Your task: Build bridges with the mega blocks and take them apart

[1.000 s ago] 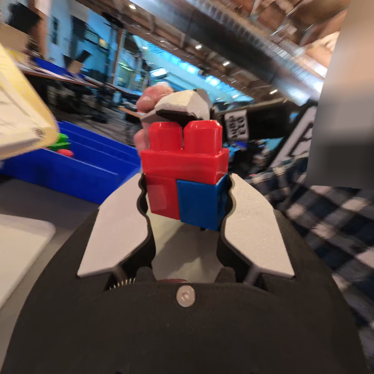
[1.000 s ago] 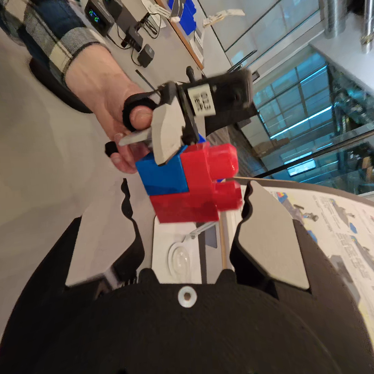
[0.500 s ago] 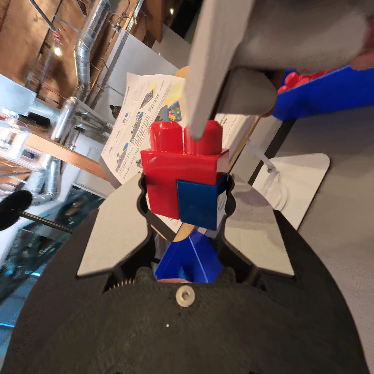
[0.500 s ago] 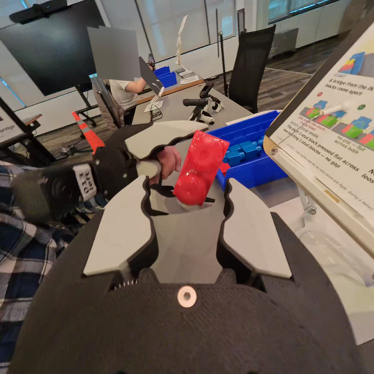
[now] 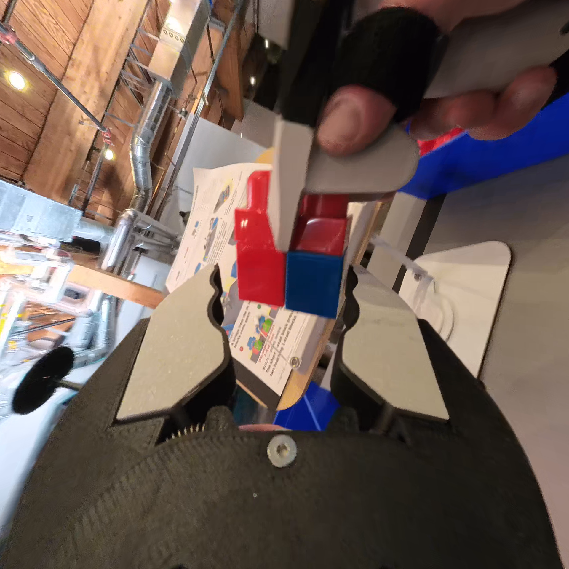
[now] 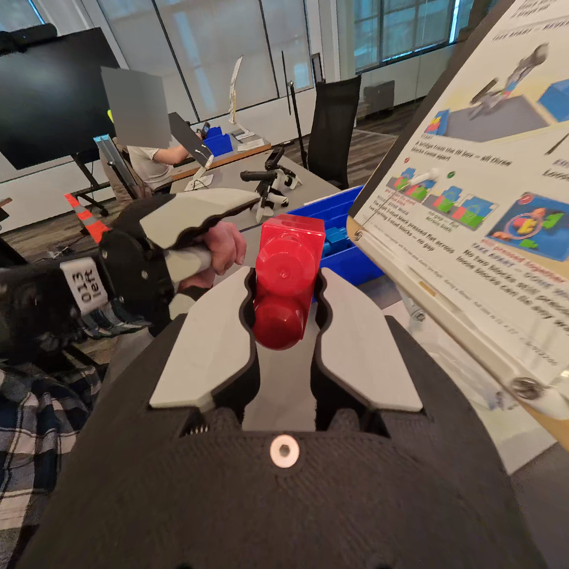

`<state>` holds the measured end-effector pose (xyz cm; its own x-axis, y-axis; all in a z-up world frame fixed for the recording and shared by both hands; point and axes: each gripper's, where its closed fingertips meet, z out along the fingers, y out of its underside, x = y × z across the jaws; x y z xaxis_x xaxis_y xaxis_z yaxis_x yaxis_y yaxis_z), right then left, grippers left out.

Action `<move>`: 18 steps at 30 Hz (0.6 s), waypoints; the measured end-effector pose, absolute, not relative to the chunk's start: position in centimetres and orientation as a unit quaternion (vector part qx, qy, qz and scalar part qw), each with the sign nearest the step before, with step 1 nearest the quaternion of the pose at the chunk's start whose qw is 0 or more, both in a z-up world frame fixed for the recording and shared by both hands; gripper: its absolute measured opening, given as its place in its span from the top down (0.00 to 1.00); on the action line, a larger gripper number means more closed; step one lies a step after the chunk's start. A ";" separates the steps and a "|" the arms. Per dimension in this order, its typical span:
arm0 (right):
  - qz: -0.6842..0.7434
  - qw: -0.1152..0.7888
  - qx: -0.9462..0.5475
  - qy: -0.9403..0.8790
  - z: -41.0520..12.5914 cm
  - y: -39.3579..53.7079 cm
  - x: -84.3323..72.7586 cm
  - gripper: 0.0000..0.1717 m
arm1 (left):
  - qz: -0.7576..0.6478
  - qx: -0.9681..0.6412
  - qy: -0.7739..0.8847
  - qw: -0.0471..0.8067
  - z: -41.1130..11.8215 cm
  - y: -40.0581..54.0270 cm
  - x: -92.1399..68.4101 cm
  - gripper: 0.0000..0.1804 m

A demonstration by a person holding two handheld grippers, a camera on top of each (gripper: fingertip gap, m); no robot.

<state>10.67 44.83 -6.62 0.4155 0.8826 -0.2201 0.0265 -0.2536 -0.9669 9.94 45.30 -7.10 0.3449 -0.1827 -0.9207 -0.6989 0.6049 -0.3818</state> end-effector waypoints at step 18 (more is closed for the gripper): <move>0.123 0.362 -0.739 -0.555 -5.9 46.5 30.4 0.78 | -0.079 -0.372 0.500 0.778 2.4 48.6 5.7 0.95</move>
<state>30.37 46.49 -5.86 0.3539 0.9088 0.2210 0.7312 -0.1215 -0.6713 5.71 48.63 2.42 0.4873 -0.4948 -0.7195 -0.2498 0.7106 -0.6578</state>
